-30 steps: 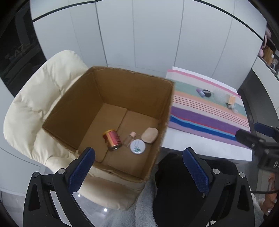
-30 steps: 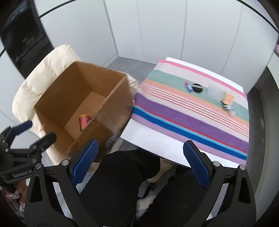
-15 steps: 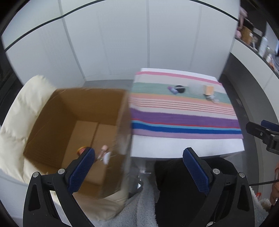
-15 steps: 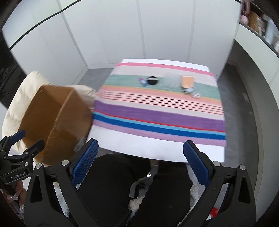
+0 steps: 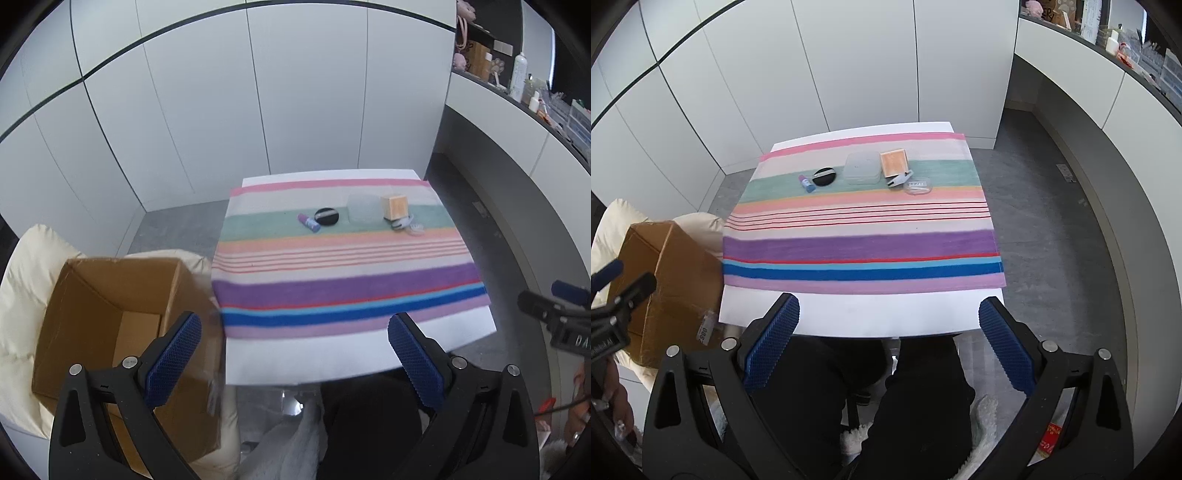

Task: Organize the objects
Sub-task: 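Move both tools back from the box toward the items on the cloth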

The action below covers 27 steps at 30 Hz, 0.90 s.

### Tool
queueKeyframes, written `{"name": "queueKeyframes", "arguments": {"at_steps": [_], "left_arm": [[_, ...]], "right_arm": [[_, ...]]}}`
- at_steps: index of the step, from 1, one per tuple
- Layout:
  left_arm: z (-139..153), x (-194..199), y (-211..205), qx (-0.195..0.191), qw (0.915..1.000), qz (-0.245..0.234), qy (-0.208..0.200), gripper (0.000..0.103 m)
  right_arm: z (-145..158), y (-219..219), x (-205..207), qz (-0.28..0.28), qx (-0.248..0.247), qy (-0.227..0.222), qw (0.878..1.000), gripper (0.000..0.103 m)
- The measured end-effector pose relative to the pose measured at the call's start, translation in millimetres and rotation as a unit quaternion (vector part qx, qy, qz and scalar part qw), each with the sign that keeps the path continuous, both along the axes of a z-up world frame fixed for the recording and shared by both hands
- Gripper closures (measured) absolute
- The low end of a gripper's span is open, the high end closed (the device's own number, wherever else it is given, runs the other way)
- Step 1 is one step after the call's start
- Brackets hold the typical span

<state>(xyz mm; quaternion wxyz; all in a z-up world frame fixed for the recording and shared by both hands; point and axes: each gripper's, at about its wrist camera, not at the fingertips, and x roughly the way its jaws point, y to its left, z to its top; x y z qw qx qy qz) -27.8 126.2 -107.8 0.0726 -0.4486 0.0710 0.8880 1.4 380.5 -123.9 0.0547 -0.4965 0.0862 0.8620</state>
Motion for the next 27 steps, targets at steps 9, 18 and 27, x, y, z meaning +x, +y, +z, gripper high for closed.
{"name": "queueKeyframes", "arguments": {"at_steps": [9, 18, 27], "left_arm": [[-9, -75, 10, 0.006, 0.9985, 0.036, -0.041, 0.001], [-67, -173, 34, -0.037, 0.9976, 0.032, -0.049, 0.001], [-166, -253, 54, -0.079, 0.9937, 0.007, -0.080, 0.001]], "right_arm": [[-19, 12, -50, 0.009, 0.031, -0.004, 0.999, 0.004], [-69, 20, -123, 0.023, 0.054, -0.012, 0.998, 0.004], [-156, 38, -204, 0.032, 0.069, -0.052, 0.996, 0.004]]}}
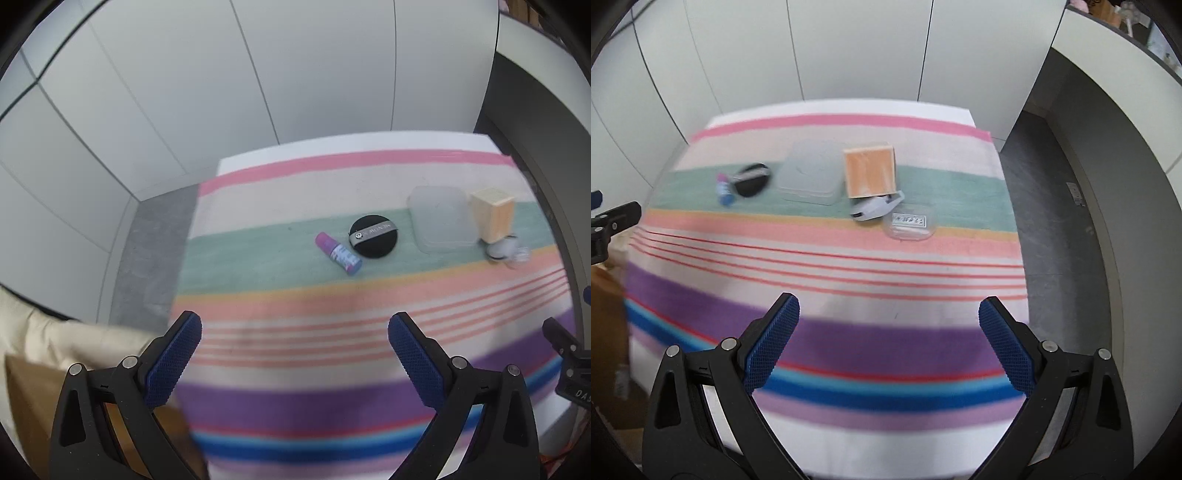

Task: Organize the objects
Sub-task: 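Grasp the purple-capped vial with the left tool while the right tool grasps the clear plastic case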

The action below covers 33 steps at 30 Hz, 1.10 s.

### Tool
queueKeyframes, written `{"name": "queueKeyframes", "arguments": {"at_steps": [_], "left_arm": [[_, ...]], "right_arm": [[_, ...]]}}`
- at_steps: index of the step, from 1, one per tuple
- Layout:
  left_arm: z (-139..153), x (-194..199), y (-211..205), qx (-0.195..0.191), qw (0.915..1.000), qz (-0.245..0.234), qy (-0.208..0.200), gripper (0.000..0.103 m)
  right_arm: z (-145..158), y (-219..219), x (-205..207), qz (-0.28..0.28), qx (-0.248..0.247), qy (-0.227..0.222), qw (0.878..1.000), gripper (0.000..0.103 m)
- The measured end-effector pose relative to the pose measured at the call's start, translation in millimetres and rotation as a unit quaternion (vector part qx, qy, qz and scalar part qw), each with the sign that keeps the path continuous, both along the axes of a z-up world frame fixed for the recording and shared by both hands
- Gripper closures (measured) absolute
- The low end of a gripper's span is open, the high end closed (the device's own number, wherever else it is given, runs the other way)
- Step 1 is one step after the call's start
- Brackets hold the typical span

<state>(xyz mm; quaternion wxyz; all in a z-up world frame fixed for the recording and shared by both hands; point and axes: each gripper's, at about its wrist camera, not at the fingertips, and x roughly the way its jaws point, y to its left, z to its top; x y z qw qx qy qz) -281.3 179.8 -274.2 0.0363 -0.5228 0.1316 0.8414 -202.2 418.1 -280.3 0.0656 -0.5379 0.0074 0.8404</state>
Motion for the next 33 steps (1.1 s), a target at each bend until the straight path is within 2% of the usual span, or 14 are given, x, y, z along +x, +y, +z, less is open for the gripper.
{"name": "queueKeyframes", "arguments": {"at_steps": [4, 8, 10, 15, 17, 20, 21, 22, 23, 24, 25, 26, 27, 33], "left_arm": [[-39, -35, 4, -0.001, 0.9999, -0.013, -0.005, 0.001], [-77, -62, 13, 0.020, 0.9965, -0.064, -0.050, 0.002], [-91, -70, 13, 0.024, 0.9959, -0.068, -0.055, 0.002], [-105, -89, 7, 0.037, 0.9969, -0.054, -0.042, 0.002], [-109, -95, 7, 0.049, 0.9966, -0.056, -0.038, 0.001], [-112, -95, 9, 0.068, 0.9953, -0.064, -0.028, 0.002], [-112, -94, 10, 0.077, 0.9944, -0.067, -0.027, 0.008], [-112, -93, 10, 0.088, 0.9936, -0.067, -0.024, 0.010], [-112, -91, 11, 0.086, 0.9940, -0.063, -0.024, 0.013], [-111, -90, 12, 0.089, 0.9939, -0.061, -0.024, 0.021], [-109, -88, 13, 0.088, 0.9941, -0.060, -0.023, 0.026], [-107, -86, 16, 0.087, 0.9941, -0.059, -0.024, 0.041], [-105, -84, 18, 0.088, 0.9942, -0.056, -0.026, 0.044], [-104, -81, 21, 0.094, 0.9944, -0.025, -0.043, 0.044]], "right_arm": [[-33, 13, -30, 0.005, -0.011, -0.004, 1.000, 0.004], [-60, 27, -51, 0.011, -0.024, 0.007, 1.000, 0.004], [-70, 31, -59, 0.011, -0.021, 0.009, 1.000, 0.004], [-90, 32, -72, 0.019, -0.026, 0.009, 0.999, 0.004], [-91, 30, -75, 0.021, -0.022, 0.022, 0.999, 0.004], [-90, 29, -77, 0.021, -0.022, 0.035, 0.999, 0.010], [-89, 29, -76, 0.021, -0.021, 0.040, 0.999, 0.018], [-88, 28, -75, 0.023, -0.020, 0.044, 0.999, 0.023], [-86, 28, -75, 0.022, -0.018, 0.048, 0.998, 0.035], [-84, 28, -74, 0.022, -0.018, 0.049, 0.998, 0.042], [-84, 28, -74, 0.022, -0.018, 0.048, 0.998, 0.042], [-84, 29, -75, 0.021, -0.019, 0.046, 0.999, 0.042], [-84, 29, -74, 0.020, -0.019, 0.047, 0.999, 0.042], [-83, 31, -74, 0.009, -0.022, 0.040, 0.999, 0.042]]}}
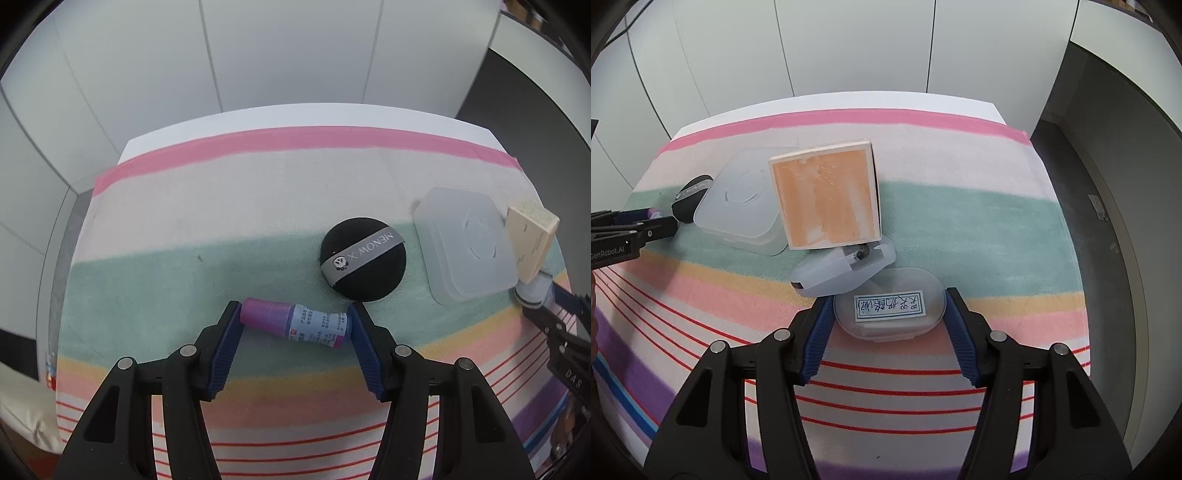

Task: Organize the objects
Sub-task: 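Grasp the purple-capped vial with the left tool while the right tool grasps the clear plastic case, then lift and carry the vial in the left tool while the right tool carries the case toward the box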

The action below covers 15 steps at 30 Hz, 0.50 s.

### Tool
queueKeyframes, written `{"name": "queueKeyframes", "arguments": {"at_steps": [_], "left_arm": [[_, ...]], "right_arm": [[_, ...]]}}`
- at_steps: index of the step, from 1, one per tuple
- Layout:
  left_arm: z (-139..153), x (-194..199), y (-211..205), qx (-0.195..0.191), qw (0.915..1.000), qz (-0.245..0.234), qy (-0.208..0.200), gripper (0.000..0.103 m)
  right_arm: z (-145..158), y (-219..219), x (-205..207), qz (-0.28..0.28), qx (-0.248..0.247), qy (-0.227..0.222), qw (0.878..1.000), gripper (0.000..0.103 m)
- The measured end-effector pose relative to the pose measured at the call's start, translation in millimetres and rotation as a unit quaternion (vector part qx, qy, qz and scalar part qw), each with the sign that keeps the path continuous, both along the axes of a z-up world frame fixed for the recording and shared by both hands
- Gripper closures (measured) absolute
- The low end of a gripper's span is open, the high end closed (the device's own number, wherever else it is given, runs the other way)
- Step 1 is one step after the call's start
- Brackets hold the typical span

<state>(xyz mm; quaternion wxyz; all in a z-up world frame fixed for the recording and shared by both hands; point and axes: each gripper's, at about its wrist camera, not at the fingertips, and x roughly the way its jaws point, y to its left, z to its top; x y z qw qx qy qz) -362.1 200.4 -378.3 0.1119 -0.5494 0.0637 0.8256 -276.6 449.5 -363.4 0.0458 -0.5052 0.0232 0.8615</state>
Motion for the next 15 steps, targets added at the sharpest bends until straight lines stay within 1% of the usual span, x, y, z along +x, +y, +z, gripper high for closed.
{"name": "queueKeyframes", "arguments": {"at_steps": [3, 9, 11, 13, 15], "left_arm": [[6, 4, 0, 0.008, 0.9998, 0.016, -0.011, 0.044], [14, 4, -6, -0.008, 0.9992, 0.039, -0.010, 0.044], [17, 5, -7, -0.008, 0.9991, 0.041, -0.011, 0.044], [23, 7, -9, -0.009, 0.9989, 0.045, -0.009, 0.044], [36, 12, -13, -0.010, 0.9990, 0.044, -0.002, 0.044]], "right_arm": [[3, 1, 4, -0.004, -0.001, -0.003, 1.000, 0.042], [14, 7, 5, -0.012, 0.004, -0.003, 1.000, 0.042], [19, 8, 6, -0.014, 0.004, -0.003, 1.000, 0.042], [25, 8, 6, -0.017, 0.005, -0.003, 1.000, 0.042], [34, 9, 7, -0.020, 0.007, -0.002, 1.000, 0.042]]}}
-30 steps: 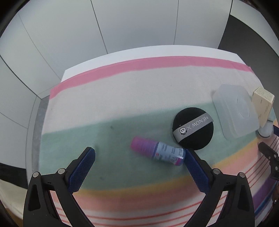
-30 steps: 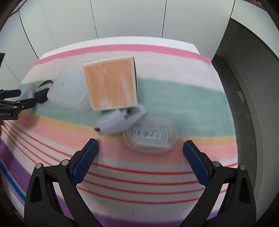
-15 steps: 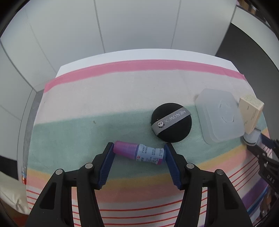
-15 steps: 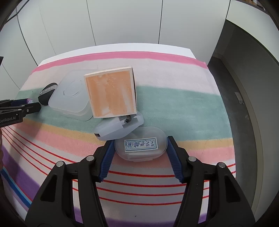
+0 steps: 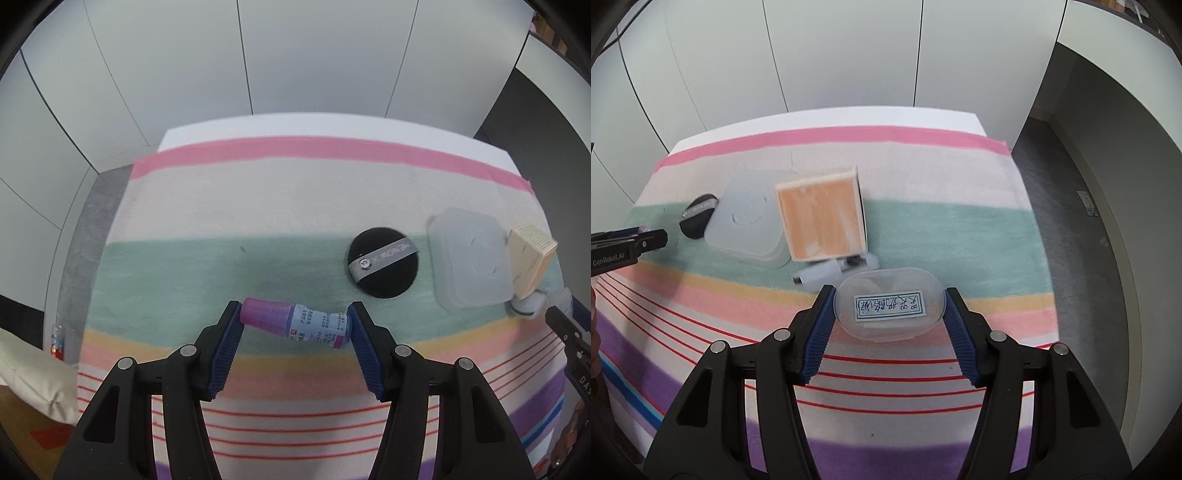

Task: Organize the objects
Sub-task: 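Lift and carry the vial in the left tool while the right tool carries the case toward the box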

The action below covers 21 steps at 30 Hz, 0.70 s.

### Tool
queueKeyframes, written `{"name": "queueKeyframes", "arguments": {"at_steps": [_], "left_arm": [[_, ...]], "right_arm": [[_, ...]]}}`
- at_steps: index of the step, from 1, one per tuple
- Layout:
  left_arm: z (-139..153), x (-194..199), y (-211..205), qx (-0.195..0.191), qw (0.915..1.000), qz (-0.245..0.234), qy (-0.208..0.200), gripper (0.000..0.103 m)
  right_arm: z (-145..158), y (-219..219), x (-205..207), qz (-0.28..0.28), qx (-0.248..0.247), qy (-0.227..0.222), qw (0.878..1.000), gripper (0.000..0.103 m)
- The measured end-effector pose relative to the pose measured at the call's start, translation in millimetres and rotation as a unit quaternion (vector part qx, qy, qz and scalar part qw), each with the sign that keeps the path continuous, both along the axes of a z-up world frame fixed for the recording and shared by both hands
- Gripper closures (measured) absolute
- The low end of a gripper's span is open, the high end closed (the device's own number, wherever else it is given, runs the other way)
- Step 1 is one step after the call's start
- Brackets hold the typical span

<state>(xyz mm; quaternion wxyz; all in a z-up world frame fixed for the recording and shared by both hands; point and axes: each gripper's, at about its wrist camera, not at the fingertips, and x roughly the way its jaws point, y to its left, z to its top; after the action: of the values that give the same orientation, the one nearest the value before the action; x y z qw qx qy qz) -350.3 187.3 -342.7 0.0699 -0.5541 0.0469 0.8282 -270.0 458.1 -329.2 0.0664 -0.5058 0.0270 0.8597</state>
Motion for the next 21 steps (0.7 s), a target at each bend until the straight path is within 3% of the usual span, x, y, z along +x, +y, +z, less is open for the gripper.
{"name": "queueKeyframes", "arguments": {"at_steps": [9, 21], "left_arm": [[70, 14, -9, 0.007, 0.9993, 0.011, 0.037, 0.044], [195, 48, -44, 0.045, 0.9924, 0.052, 0.102, 0.044]], "right_arm": [[64, -8, 9, 0.004, 0.018, 0.029, 0.999, 0.042], [186, -30, 31, 0.011, 0.034, 0.087, 0.996, 0.042]]}}
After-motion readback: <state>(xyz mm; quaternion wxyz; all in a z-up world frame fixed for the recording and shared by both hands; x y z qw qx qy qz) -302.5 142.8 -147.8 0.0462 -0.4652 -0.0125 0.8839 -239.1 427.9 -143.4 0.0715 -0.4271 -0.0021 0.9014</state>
